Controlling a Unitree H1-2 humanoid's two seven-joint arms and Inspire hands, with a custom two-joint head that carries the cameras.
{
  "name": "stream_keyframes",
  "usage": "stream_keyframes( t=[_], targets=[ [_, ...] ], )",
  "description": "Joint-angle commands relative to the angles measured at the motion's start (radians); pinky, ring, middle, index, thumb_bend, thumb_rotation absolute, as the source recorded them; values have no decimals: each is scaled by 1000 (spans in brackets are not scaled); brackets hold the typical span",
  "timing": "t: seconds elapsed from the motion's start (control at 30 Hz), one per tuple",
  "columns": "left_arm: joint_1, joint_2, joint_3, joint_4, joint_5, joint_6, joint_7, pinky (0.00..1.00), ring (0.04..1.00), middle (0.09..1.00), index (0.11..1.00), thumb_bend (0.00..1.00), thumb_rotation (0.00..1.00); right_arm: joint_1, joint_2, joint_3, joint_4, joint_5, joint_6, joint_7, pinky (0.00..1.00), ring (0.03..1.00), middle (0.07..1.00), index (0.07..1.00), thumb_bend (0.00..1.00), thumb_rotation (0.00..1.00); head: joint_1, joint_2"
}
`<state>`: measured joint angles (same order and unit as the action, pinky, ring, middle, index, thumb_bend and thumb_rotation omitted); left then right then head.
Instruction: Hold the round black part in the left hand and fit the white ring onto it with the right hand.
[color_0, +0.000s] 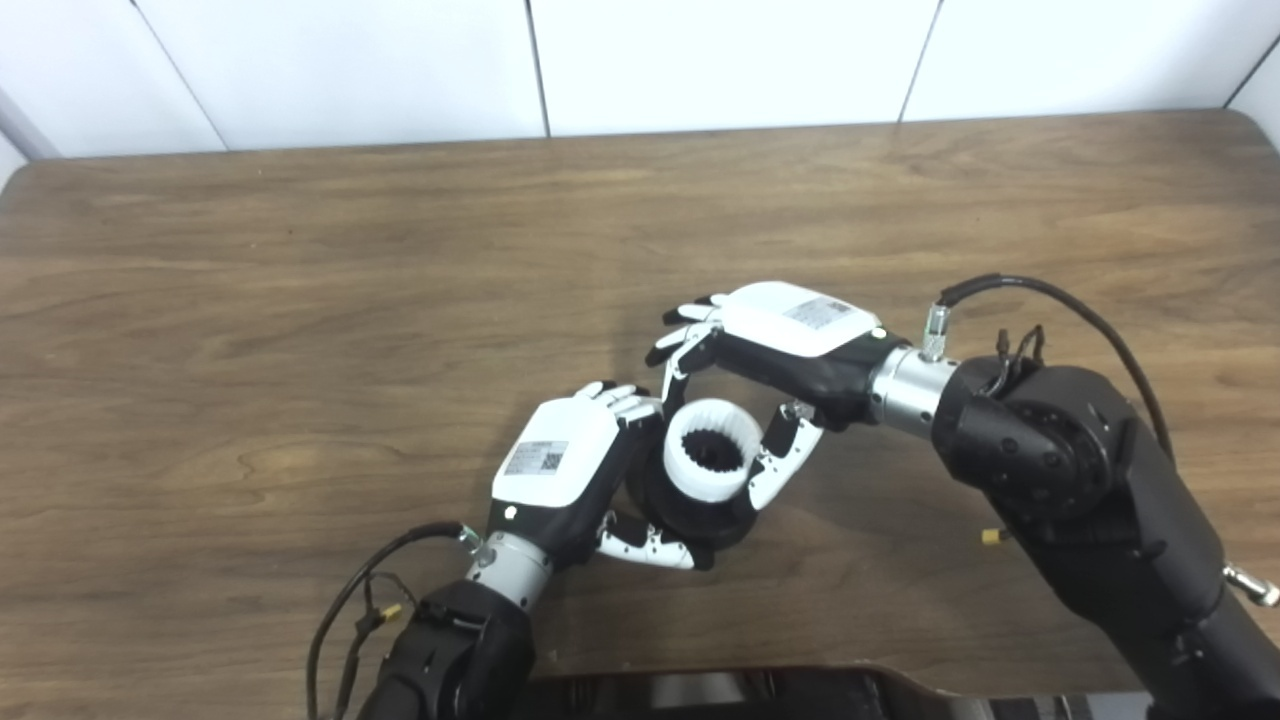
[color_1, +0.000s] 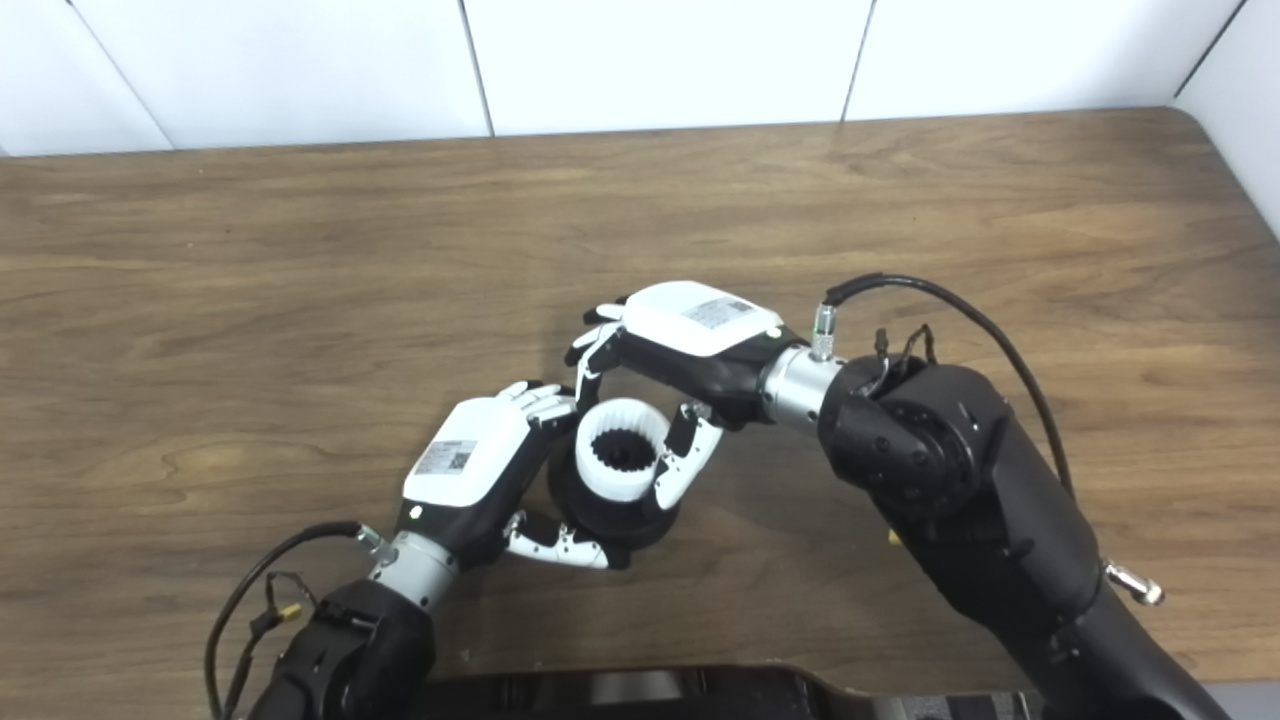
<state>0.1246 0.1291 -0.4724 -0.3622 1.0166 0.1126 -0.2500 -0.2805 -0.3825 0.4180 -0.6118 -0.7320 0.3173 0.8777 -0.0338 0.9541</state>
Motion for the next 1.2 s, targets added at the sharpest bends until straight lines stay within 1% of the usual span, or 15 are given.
stream_keyframes(
  t=[0.0,0.3,0.53,0.73,0.87,1.17],
  targets=[
    [-3,-7,-9,-7,15,-3,-5,936,870,791,487,519,67,-24,2,-5,-16,-7,-25,-22,1000,968,853,483,525,138,-1,1],
    [-7,-7,-7,-9,11,1,-14,926,869,791,487,518,67,-8,-6,28,-85,-60,-52,14,1000,964,855,482,525,135,-1,1],
    [-11,-9,-4,-7,11,2,-14,916,863,787,487,519,66,9,0,40,-109,-84,-84,21,1000,966,851,482,525,135,-6,5],
    [-10,-8,-1,-9,7,-2,-13,922,866,787,487,519,65,23,3,27,-88,-91,-103,8,1000,963,849,482,525,135,-8,4],
    [-8,-7,1,-14,5,-1,-16,920,867,790,488,519,66,26,6,16,-72,-98,-102,10,1000,961,849,482,525,136,-11,6],
    [-5,-4,2,-16,11,-4,-14,920,861,789,487,520,67,30,3,-18,-13,-65,-130,-24,1000,960,844,482,525,137,-16,6]
  ],
)
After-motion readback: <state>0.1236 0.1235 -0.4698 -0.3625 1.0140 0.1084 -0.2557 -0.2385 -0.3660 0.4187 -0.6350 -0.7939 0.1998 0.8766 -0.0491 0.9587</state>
